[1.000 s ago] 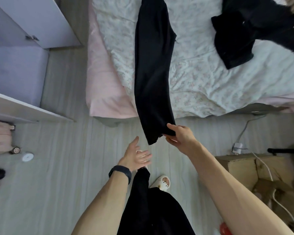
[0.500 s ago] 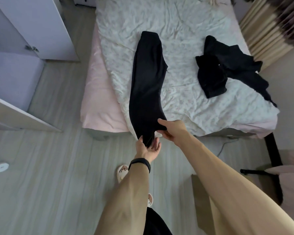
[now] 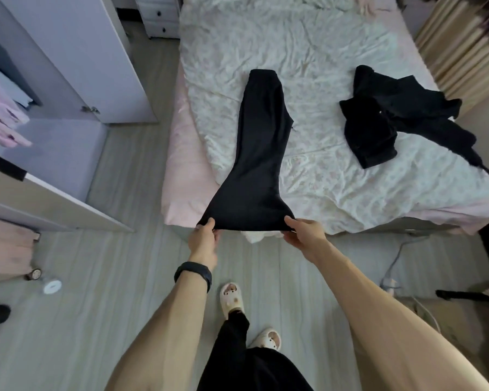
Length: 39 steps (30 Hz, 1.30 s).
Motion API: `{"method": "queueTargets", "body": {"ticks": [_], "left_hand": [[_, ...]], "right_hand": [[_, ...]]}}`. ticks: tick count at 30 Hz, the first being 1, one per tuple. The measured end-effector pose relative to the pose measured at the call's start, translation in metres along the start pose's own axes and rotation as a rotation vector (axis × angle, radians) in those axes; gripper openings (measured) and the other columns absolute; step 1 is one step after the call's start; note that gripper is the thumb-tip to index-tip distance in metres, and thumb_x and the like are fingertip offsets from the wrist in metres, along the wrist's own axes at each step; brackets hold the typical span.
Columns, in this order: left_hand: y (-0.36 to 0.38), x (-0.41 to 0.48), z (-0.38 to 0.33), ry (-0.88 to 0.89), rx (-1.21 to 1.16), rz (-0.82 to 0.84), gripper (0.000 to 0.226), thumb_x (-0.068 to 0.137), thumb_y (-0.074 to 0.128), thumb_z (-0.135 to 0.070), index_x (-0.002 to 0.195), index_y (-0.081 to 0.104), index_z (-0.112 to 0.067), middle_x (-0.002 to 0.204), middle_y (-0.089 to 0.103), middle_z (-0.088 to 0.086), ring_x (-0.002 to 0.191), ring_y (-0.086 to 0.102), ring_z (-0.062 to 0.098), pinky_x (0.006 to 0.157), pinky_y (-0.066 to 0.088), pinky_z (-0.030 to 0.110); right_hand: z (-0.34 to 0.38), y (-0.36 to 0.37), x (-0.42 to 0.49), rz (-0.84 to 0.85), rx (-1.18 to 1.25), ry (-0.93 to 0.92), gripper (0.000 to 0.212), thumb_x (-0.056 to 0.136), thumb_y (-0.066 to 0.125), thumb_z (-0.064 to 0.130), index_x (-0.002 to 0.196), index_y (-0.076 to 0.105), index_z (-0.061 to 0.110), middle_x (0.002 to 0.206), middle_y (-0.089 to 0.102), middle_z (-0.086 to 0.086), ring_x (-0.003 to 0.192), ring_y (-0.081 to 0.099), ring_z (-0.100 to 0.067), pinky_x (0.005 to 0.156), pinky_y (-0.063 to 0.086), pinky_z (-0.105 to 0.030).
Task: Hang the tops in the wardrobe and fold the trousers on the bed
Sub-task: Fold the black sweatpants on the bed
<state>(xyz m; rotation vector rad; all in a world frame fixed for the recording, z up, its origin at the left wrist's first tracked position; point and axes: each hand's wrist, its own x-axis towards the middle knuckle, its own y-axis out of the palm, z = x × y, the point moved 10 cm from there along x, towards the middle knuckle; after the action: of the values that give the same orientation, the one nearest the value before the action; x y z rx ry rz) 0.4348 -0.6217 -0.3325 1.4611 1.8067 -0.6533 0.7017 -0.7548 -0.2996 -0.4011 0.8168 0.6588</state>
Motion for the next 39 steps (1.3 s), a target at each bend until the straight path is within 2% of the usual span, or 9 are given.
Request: {"method": "queueTargets", "body": {"ticks": [5,8,11,14,18,24,29,34,39], "left_hand": [[-0.004,-0.003,-0.020,0.157,0.320,-0.085,0.017,0.088,0.074,-0.019,0.074,0.064,-0.015,0.074,0.069,-0.002,0.074,0.069,0.019,0.073,0.054,0.030],[-0.009,-0.014,-0.001,0.175,0.416,-0.155,0.019,0.087,0.075,-0.024,0.074,0.063,-0.017,0.080,0.068,0.000,0.082,0.066,0.025,0.075,0.049,0.032],[-0.014,-0.017,0.027,0.079,0.275,-0.158,0.017,0.086,0.078,-0.016,0.091,0.067,-0.004,0.082,0.069,0.005,0.081,0.070,0.024,0.069,0.052,0.029],[-0.016,-0.024,0.047,-0.045,0.037,-0.151,0.036,0.085,0.077,-0.005,0.113,0.058,0.005,0.097,0.068,0.017,0.078,0.069,0.021,0.058,0.054,0.025],[-0.005,-0.028,0.043,-0.044,-0.060,-0.041,0.045,0.090,0.062,0.003,0.126,0.039,-0.013,0.106,0.060,0.016,0.087,0.066,0.026,0.066,0.056,0.032],[-0.006,-0.040,0.029,0.166,0.430,0.078,0.024,0.092,0.055,-0.004,0.101,0.055,-0.026,0.111,0.066,0.016,0.084,0.069,0.031,0.060,0.055,0.031],[-0.032,-0.056,0.037,0.172,0.504,0.048,0.027,0.099,0.049,-0.008,0.112,0.053,-0.031,0.108,0.066,0.011,0.055,0.068,0.020,0.055,0.054,0.029],[-0.033,-0.078,0.040,0.220,0.554,0.173,0.023,0.100,0.050,-0.009,0.102,0.065,-0.026,0.118,0.063,0.008,0.055,0.066,0.019,0.056,0.052,0.026],[-0.050,-0.093,0.057,0.062,0.541,0.263,0.022,0.099,0.056,-0.016,0.102,0.076,-0.025,0.115,0.067,-0.005,0.071,0.069,0.018,0.073,0.052,0.031]], "right_hand": [[-0.049,-0.003,0.000,-0.106,0.214,0.156,0.023,0.091,0.074,0.020,0.083,0.066,0.000,0.061,0.064,-0.009,0.052,0.056,-0.018,0.053,0.053,-0.024],[-0.075,-0.015,0.005,-0.152,0.203,0.217,0.025,0.090,0.076,0.023,0.081,0.063,0.003,0.057,0.060,-0.006,0.054,0.057,-0.020,0.067,0.051,-0.025],[-0.083,-0.030,0.009,-0.193,0.159,0.153,0.027,0.089,0.076,0.026,0.084,0.059,0.006,0.053,0.056,-0.003,0.058,0.054,-0.021,0.072,0.045,-0.029],[-0.087,-0.041,0.007,-0.197,0.167,0.109,0.026,0.089,0.077,0.024,0.082,0.060,0.005,0.054,0.057,-0.003,0.053,0.055,-0.018,0.069,0.048,-0.027],[-0.094,-0.050,0.003,-0.200,0.180,0.094,0.019,0.093,0.070,0.019,0.088,0.065,0.001,0.056,0.065,-0.004,0.052,0.059,-0.016,0.071,0.056,-0.031],[-0.122,-0.065,-0.004,-0.184,0.019,0.145,0.018,0.094,0.066,0.018,0.091,0.067,0.000,0.066,0.068,-0.011,0.063,0.064,-0.022,0.087,0.061,-0.043],[-0.104,-0.067,-0.022,-0.181,0.094,-0.012,0.019,0.091,0.069,0.016,0.102,0.054,0.016,0.077,0.068,-0.010,0.053,0.058,-0.015,0.062,0.055,-0.031],[-0.100,-0.088,-0.057,-0.232,0.051,-0.193,0.013,0.090,0.065,0.020,0.090,0.057,0.030,0.066,0.061,-0.003,0.050,0.052,-0.011,0.052,0.046,-0.028],[-0.112,-0.105,-0.072,-0.146,0.158,-0.174,0.011,0.088,0.078,0.020,0.084,0.071,0.027,0.064,0.064,-0.001,0.054,0.054,-0.012,0.057,0.051,-0.026]]}}
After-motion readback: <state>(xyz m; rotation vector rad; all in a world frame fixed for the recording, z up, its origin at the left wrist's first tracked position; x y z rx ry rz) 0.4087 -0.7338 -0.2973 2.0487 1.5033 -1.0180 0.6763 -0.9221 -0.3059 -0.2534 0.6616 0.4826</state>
